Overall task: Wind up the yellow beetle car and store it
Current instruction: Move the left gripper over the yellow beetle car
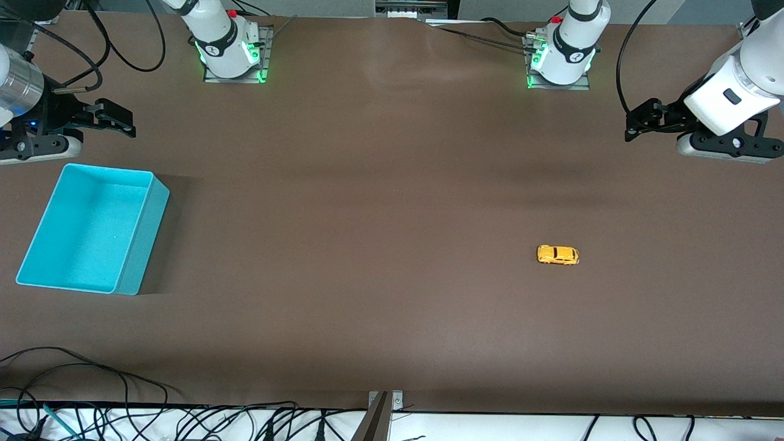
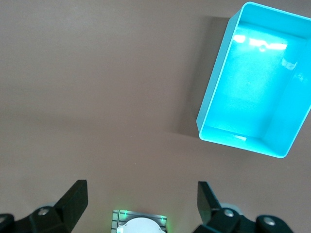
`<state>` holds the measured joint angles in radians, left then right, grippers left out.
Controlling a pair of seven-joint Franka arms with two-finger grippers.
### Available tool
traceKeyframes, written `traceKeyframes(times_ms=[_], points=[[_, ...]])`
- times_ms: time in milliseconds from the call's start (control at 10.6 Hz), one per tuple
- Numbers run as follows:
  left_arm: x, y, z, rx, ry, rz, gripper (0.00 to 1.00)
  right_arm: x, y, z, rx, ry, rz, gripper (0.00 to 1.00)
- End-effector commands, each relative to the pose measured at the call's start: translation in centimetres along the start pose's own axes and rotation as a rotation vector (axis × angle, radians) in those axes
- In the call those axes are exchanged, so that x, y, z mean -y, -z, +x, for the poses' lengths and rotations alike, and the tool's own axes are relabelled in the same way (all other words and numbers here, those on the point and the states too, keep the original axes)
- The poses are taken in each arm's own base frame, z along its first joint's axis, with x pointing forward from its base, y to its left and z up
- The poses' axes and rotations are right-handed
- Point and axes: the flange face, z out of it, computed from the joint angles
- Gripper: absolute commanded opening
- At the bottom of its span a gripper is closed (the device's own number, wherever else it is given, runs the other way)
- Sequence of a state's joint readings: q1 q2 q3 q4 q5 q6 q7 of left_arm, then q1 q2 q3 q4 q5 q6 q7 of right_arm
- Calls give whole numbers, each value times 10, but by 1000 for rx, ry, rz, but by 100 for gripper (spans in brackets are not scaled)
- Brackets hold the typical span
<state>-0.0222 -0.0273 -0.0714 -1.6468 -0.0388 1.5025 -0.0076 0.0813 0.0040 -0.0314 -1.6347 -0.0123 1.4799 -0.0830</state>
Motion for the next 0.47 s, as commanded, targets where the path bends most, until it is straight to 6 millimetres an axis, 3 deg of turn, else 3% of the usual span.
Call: traceKeyframes(times_ms=[0,378], points=[[2,7,1,7,-10,29,100,-3,5,-4,4,-5,3,100],[5,4,4,12,-183,24,100,-2,-1,0,8,-1,1,100]])
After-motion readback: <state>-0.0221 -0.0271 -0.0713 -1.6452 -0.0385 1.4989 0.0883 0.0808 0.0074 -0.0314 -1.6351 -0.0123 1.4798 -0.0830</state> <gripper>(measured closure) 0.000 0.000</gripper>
